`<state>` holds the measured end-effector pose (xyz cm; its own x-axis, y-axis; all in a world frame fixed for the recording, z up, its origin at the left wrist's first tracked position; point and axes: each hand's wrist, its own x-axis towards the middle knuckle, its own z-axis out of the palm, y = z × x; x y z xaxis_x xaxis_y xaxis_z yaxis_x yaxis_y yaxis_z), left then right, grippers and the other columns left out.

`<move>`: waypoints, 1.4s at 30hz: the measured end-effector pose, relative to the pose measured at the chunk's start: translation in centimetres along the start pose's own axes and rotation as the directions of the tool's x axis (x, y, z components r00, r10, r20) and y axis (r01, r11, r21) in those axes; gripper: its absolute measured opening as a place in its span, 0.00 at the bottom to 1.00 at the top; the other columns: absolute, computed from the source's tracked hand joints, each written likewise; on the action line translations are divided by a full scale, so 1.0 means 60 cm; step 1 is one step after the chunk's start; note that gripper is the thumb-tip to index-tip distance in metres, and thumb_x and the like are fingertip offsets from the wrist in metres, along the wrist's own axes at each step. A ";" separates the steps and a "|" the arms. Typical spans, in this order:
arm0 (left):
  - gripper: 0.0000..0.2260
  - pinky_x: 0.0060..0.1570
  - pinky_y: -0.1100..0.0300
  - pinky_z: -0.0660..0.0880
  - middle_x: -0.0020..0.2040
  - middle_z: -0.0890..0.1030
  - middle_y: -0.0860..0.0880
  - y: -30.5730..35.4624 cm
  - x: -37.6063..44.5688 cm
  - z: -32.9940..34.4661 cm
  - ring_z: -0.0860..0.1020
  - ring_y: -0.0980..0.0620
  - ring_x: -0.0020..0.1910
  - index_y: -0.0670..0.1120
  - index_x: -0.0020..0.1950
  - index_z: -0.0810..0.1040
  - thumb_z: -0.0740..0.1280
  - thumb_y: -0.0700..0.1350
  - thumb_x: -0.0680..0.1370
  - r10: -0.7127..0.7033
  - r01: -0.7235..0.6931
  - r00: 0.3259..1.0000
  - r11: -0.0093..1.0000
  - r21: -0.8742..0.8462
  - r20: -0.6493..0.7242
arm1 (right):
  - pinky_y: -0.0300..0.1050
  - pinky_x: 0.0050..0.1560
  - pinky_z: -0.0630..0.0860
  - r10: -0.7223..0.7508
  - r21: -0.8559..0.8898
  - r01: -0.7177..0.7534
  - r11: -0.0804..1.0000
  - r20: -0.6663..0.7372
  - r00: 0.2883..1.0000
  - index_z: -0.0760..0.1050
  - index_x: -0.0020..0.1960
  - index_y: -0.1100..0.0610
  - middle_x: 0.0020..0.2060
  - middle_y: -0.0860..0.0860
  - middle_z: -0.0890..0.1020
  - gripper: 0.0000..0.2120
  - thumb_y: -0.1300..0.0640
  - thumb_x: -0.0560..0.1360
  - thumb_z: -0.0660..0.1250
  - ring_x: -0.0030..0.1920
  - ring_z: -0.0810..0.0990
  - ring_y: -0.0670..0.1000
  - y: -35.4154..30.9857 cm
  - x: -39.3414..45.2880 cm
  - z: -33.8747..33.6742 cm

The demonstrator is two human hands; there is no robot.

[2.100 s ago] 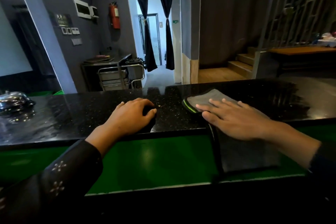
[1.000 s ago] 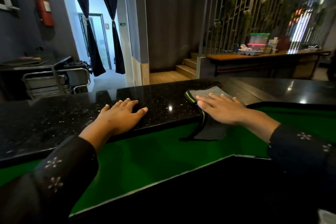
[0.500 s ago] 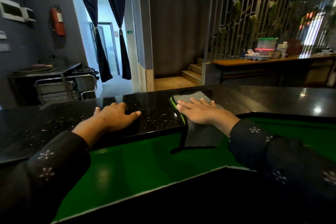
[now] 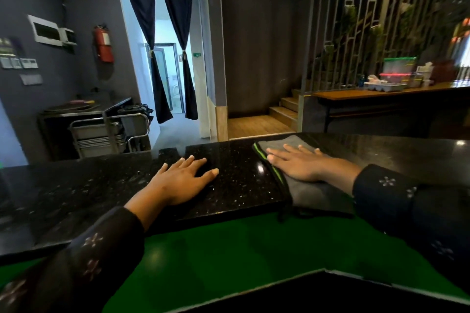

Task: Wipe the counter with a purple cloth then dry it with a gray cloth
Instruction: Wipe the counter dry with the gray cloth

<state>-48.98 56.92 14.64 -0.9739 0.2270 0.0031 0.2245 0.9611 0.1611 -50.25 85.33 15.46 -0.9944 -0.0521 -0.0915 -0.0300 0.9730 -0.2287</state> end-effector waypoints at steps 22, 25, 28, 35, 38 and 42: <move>0.32 0.74 0.47 0.44 0.78 0.52 0.53 0.001 0.012 -0.002 0.50 0.53 0.77 0.60 0.75 0.54 0.45 0.70 0.74 0.005 -0.005 0.999 1.000 0.001 -0.035 | 0.68 0.72 0.42 0.166 -0.027 -0.167 0.986 -0.060 0.984 0.49 0.74 0.34 0.78 0.49 0.50 0.38 0.23 0.67 0.33 0.77 0.46 0.60 0.064 0.174 -0.043; 0.30 0.74 0.47 0.44 0.78 0.52 0.53 -0.003 0.013 -0.001 0.50 0.53 0.77 0.60 0.75 0.54 0.46 0.68 0.75 0.012 -0.012 1.000 1.000 0.005 -0.027 | 0.67 0.72 0.45 0.051 -0.073 -0.057 0.996 -0.079 0.996 0.51 0.74 0.34 0.78 0.50 0.52 0.35 0.25 0.70 0.35 0.77 0.50 0.60 0.011 0.157 -0.026; 0.30 0.74 0.47 0.44 0.78 0.52 0.52 -0.002 0.012 -0.002 0.50 0.53 0.77 0.59 0.75 0.54 0.46 0.68 0.76 0.018 -0.018 0.999 1.000 -0.002 -0.026 | 0.66 0.73 0.41 -0.147 -0.103 0.146 0.984 -0.001 0.989 0.47 0.75 0.35 0.79 0.50 0.49 0.33 0.27 0.72 0.34 0.77 0.45 0.59 -0.054 0.104 0.004; 0.29 0.74 0.46 0.43 0.78 0.52 0.51 -0.003 0.013 -0.004 0.50 0.52 0.77 0.58 0.76 0.54 0.47 0.67 0.77 0.023 -0.024 1.000 0.999 -0.030 -0.015 | 0.63 0.72 0.39 -0.185 -0.039 0.187 0.982 0.046 0.982 0.46 0.75 0.33 0.78 0.45 0.48 0.28 0.32 0.76 0.35 0.78 0.44 0.54 -0.055 0.048 0.003; 0.28 0.74 0.44 0.44 0.78 0.55 0.50 0.000 0.015 -0.007 0.52 0.51 0.77 0.57 0.76 0.56 0.47 0.66 0.78 0.009 -0.010 1.000 0.999 -0.050 -0.015 | 0.67 0.71 0.40 -0.039 -0.070 0.040 0.997 0.017 0.999 0.48 0.76 0.36 0.78 0.49 0.49 0.28 0.33 0.77 0.36 0.77 0.46 0.58 -0.076 0.086 -0.008; 0.26 0.74 0.44 0.47 0.77 0.60 0.48 0.002 0.010 -0.011 0.56 0.49 0.76 0.53 0.75 0.59 0.49 0.62 0.80 -0.014 0.006 0.998 0.991 -0.133 -0.056 | 0.67 0.72 0.41 0.007 -0.112 -0.008 0.994 -0.011 1.000 0.48 0.76 0.36 0.79 0.52 0.49 0.33 0.28 0.74 0.36 0.77 0.46 0.61 -0.147 0.103 0.010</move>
<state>-49.56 57.06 15.32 -0.9772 0.2048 0.0559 0.2122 0.9328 0.2913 -56.08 76.30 16.35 -0.9957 -0.0431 -0.0819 -0.0332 0.9925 -0.1178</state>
